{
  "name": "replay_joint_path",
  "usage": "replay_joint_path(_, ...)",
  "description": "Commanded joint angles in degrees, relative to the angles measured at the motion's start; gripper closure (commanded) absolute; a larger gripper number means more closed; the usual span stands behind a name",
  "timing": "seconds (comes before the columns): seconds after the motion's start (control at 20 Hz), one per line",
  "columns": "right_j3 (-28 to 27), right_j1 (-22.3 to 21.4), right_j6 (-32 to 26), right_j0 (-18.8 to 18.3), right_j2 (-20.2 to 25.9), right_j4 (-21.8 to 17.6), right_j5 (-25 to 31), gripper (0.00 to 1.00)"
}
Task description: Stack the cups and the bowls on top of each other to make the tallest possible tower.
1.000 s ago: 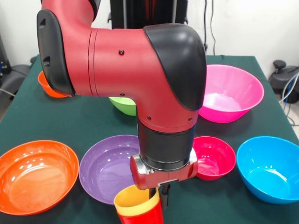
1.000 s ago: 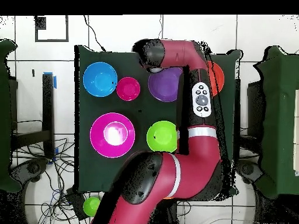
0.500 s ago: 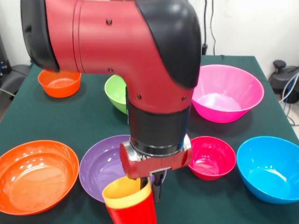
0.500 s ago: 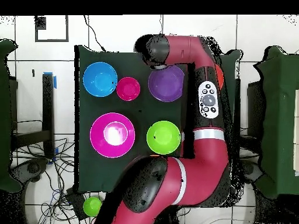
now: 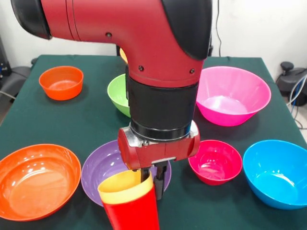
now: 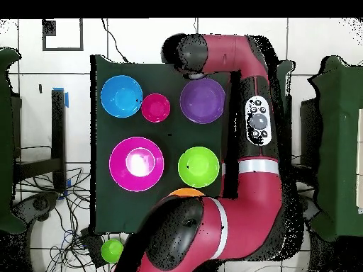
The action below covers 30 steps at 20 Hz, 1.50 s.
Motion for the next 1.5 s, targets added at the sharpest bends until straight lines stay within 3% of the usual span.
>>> replay_joint_path(0.05, 4.89, -0.54, -8.32, 0.75, -0.04, -0.63, 4.98, 1.00)
replay_joint_path(0.7, 10.61, 0.03, -7.26, -0.93, -0.83, -1.54, -1.24, 1.00)
replay_joint_path(1.5, 11.54, 1.36, -4.89, -1.63, -1.76, -2.27, -2.41, 1.00)
